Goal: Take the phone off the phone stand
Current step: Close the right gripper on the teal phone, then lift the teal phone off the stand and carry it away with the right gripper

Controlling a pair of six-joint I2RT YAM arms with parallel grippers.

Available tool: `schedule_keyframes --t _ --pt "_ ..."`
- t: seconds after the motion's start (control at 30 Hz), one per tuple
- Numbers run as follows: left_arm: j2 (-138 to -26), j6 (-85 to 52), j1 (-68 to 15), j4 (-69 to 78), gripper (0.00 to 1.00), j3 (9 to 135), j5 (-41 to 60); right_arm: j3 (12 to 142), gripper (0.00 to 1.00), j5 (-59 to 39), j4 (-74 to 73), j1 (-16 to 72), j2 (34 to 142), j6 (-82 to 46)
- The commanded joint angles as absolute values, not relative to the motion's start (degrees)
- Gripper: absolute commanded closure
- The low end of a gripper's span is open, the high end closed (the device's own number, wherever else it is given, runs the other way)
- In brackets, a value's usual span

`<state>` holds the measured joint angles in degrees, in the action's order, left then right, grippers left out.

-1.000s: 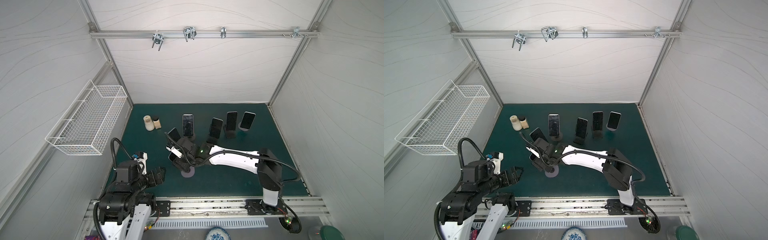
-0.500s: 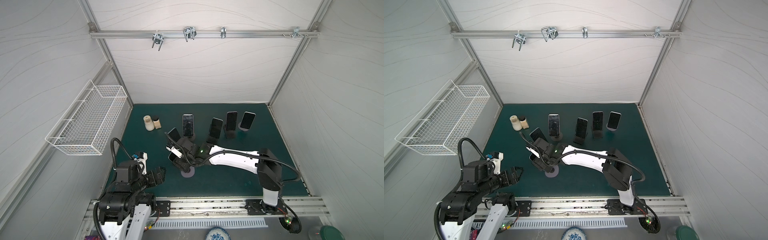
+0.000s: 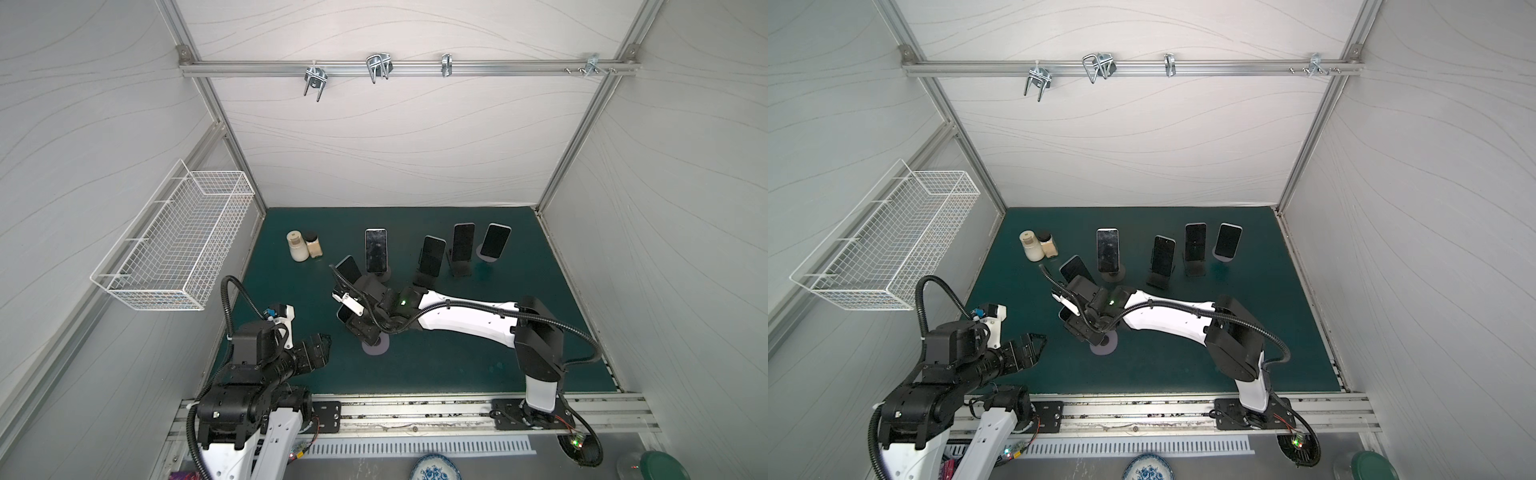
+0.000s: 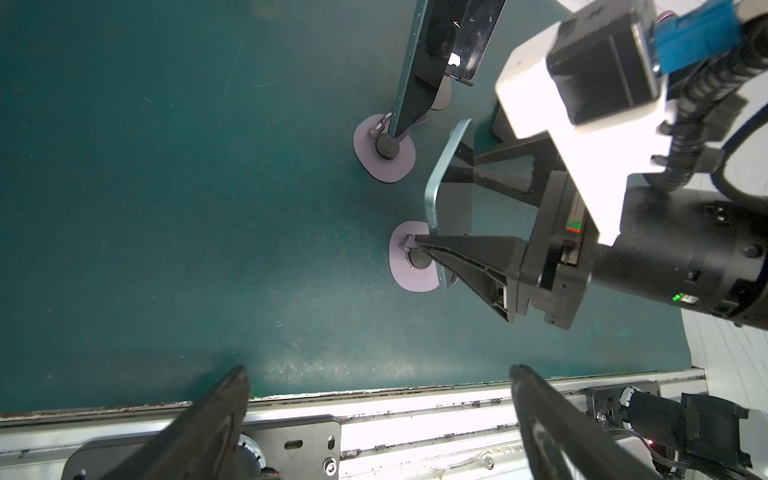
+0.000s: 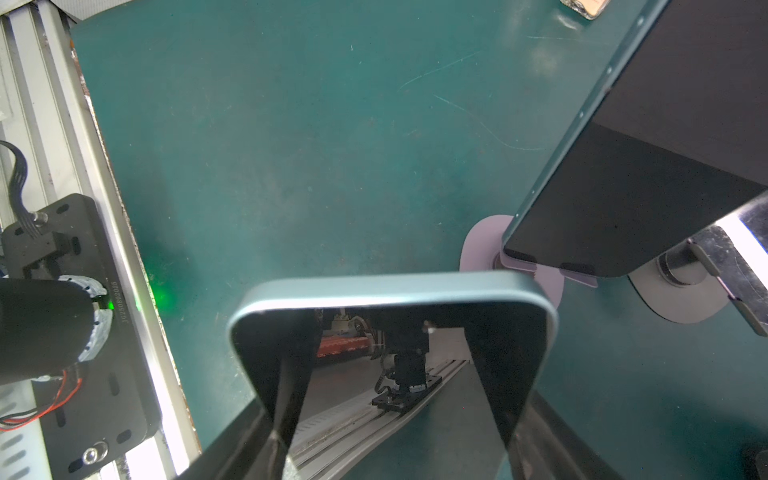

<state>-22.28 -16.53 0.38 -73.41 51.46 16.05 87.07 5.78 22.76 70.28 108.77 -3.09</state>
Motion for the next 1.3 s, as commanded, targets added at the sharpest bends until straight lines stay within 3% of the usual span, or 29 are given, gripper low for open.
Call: schedule_keyframes --t 0.0,0.7,1.27 --pt "-21.99 -16.75 0.79 -72.33 0.01 51.58 15.34 87.89 0.25 5.01 22.76 70.57 106.34 -2.11" --pt "-22.10 -16.78 0.79 -72.51 0.01 51.59 15.20 88.82 0.26 3.85 23.44 70.53 102.35 -2.74" --pt "-23.42 -14.81 0.79 -72.20 0.01 51.68 18.51 82.61 0.26 4.68 24.70 70.51 91.89 -3.20"
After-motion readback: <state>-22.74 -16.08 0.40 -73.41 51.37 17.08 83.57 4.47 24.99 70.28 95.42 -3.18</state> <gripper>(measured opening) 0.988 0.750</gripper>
